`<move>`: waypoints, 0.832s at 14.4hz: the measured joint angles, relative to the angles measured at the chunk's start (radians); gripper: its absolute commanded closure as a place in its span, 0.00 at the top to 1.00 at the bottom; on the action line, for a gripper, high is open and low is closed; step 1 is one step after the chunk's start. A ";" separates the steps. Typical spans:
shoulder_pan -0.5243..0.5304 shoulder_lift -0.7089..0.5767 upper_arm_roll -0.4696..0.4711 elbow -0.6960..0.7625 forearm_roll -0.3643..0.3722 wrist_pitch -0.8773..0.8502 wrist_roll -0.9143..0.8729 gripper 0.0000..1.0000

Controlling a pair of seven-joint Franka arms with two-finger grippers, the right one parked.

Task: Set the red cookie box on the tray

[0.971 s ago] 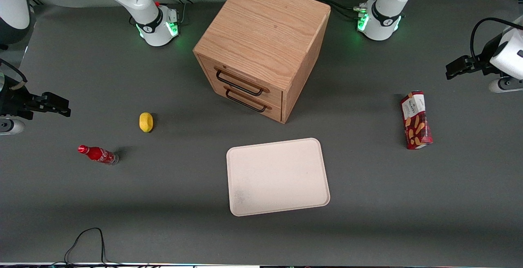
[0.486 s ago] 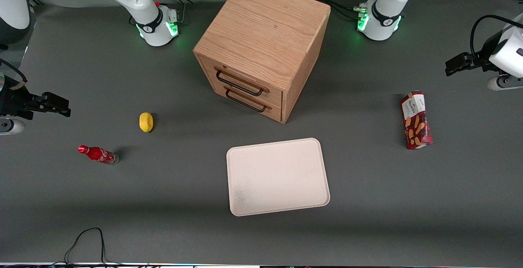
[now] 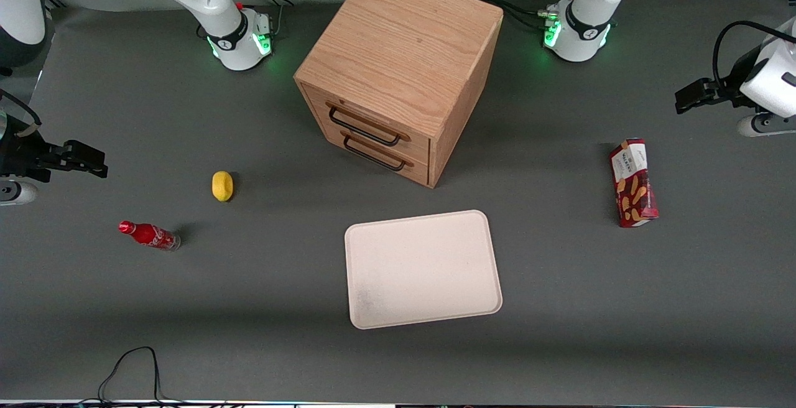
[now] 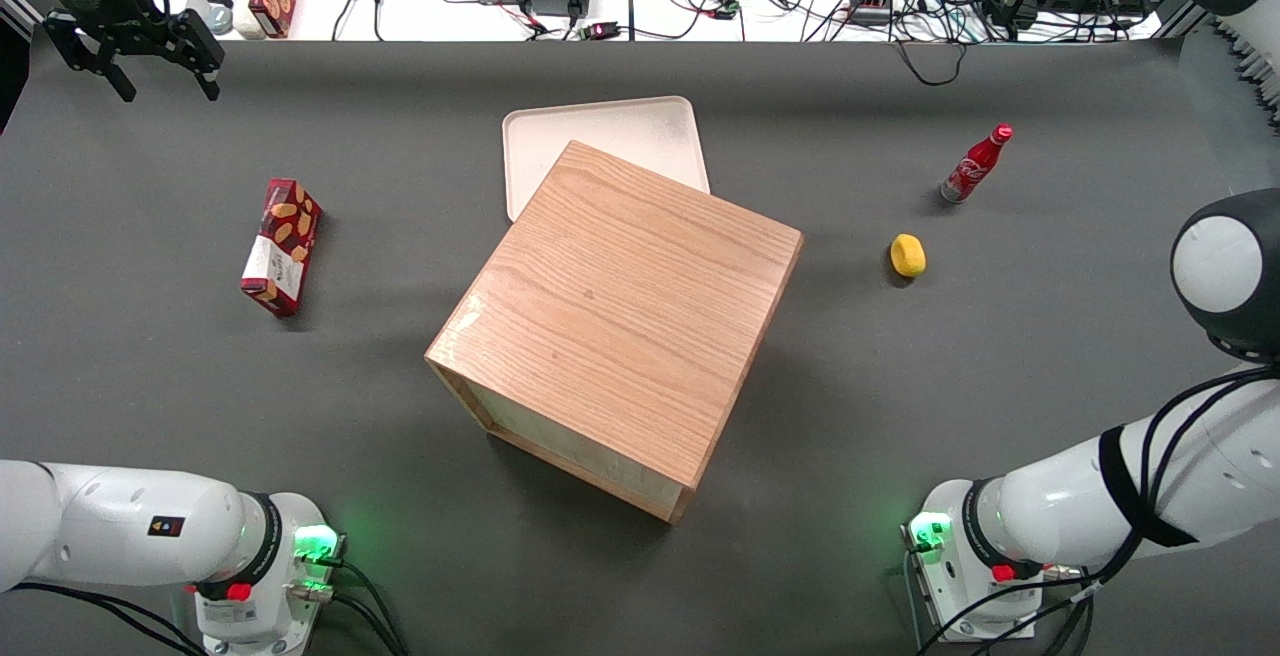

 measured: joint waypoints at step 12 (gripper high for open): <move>0.034 0.001 0.014 0.002 0.002 -0.052 0.033 1.00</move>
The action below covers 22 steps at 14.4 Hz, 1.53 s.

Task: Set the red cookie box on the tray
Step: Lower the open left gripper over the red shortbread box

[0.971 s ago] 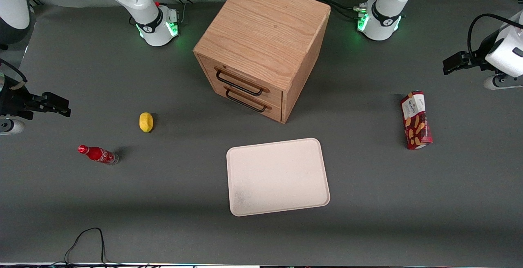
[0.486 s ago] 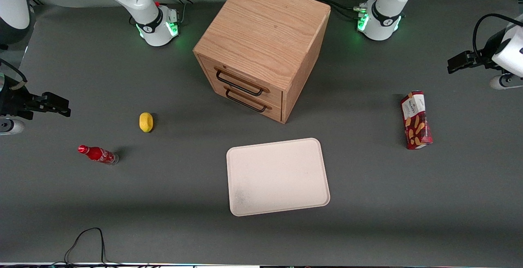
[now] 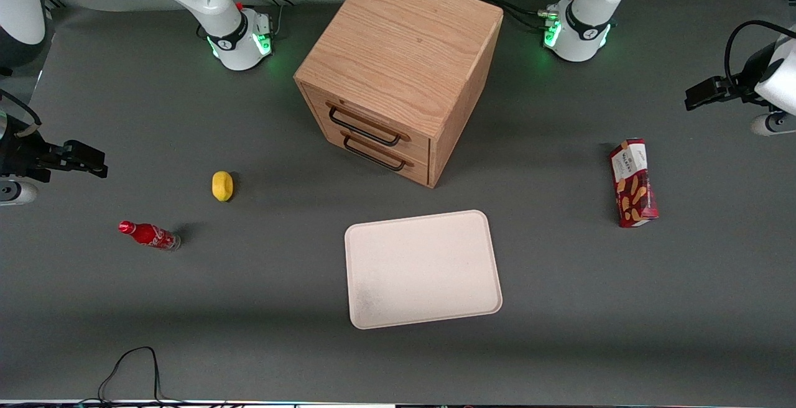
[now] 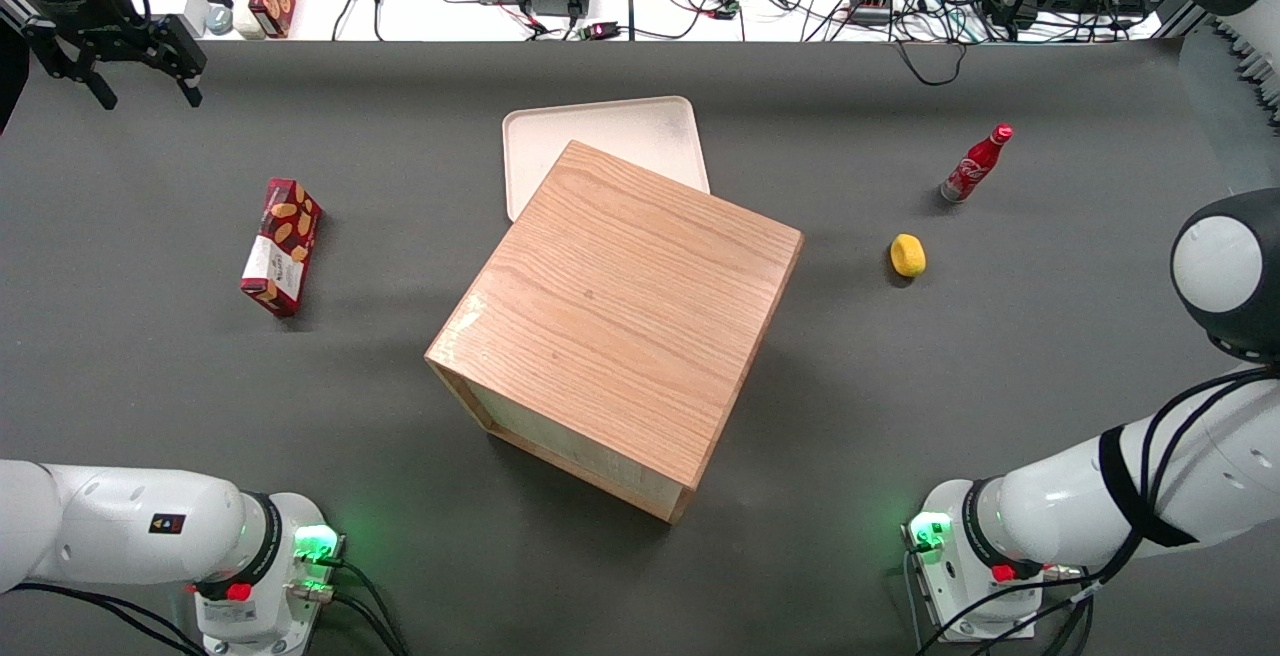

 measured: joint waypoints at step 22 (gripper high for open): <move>0.105 0.316 -0.002 -0.442 -0.014 0.831 0.158 0.98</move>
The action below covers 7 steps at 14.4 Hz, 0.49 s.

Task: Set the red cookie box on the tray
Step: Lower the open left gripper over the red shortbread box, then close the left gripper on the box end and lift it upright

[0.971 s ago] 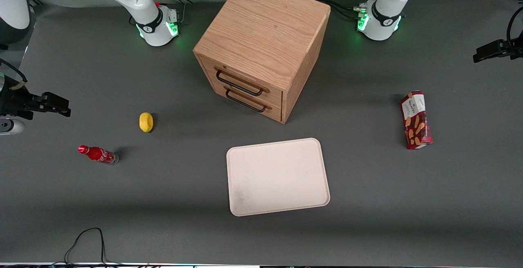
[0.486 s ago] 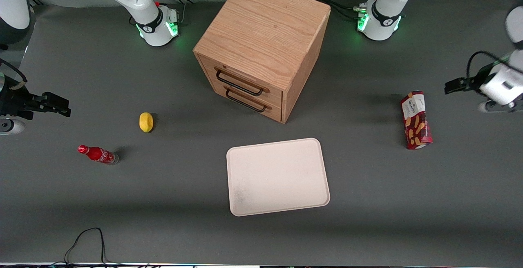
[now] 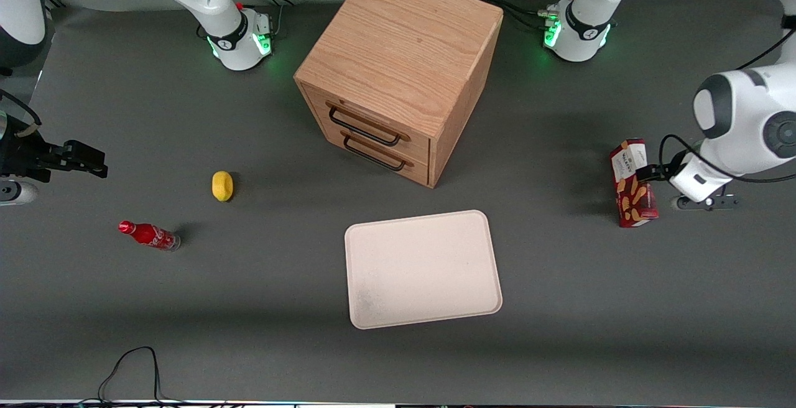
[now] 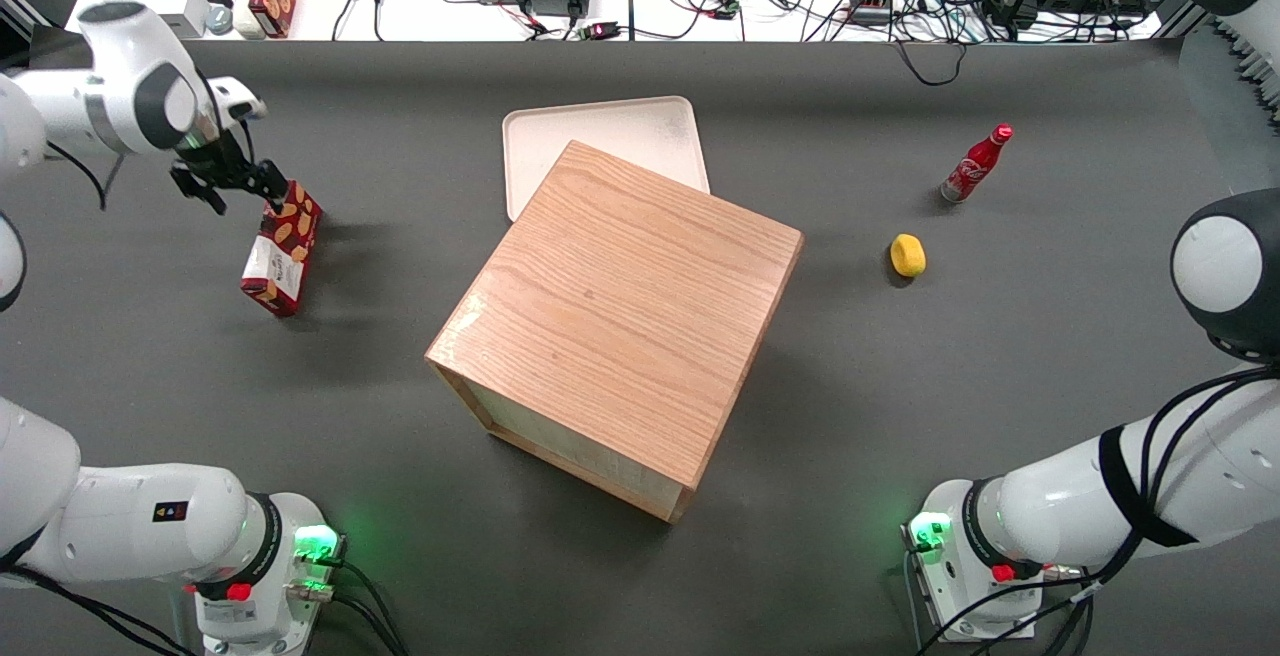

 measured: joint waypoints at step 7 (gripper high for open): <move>-0.004 0.057 -0.005 -0.017 -0.022 0.035 0.000 0.98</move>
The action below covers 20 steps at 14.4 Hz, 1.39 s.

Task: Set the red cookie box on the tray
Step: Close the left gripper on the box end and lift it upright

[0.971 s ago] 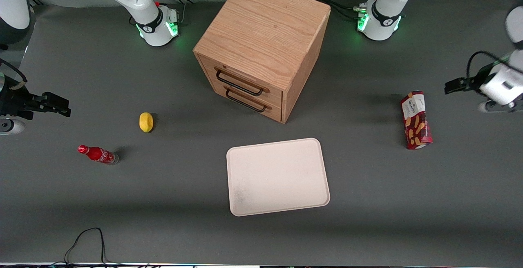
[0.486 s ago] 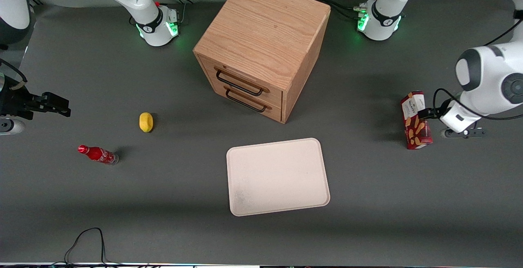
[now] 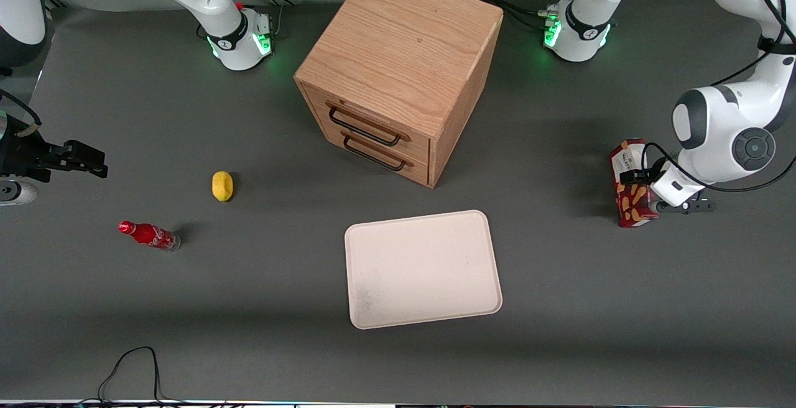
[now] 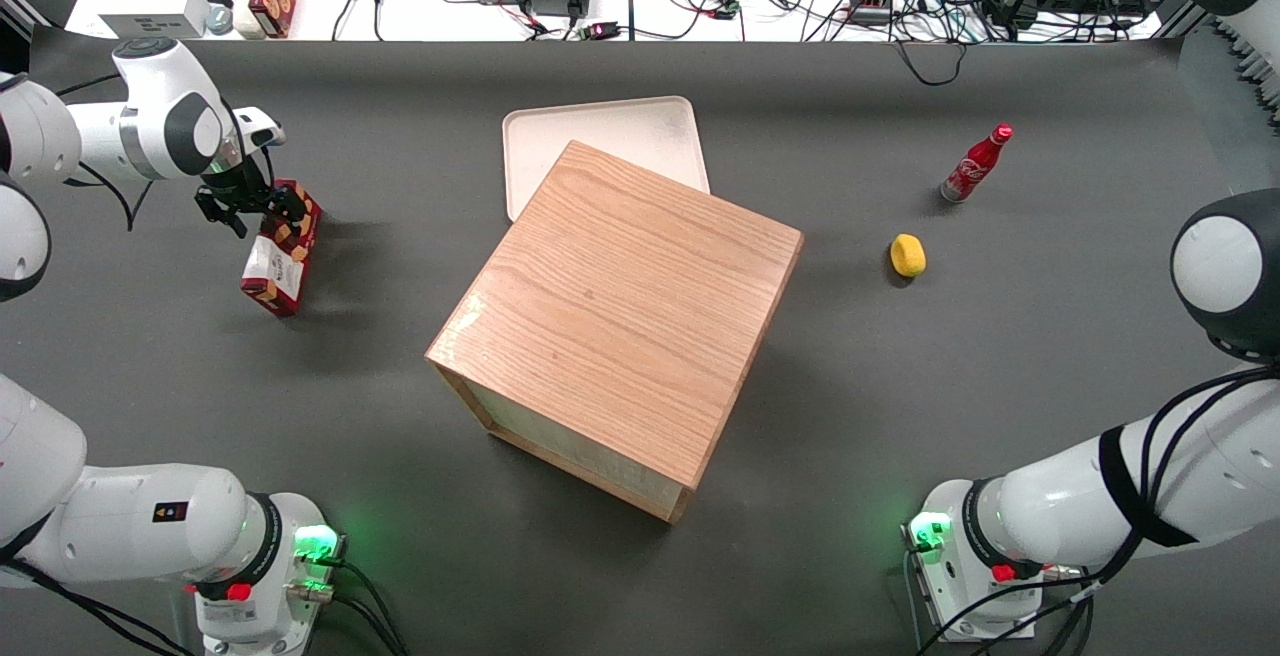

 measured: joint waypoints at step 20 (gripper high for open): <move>-0.007 -0.007 -0.005 0.011 -0.003 -0.024 0.000 0.00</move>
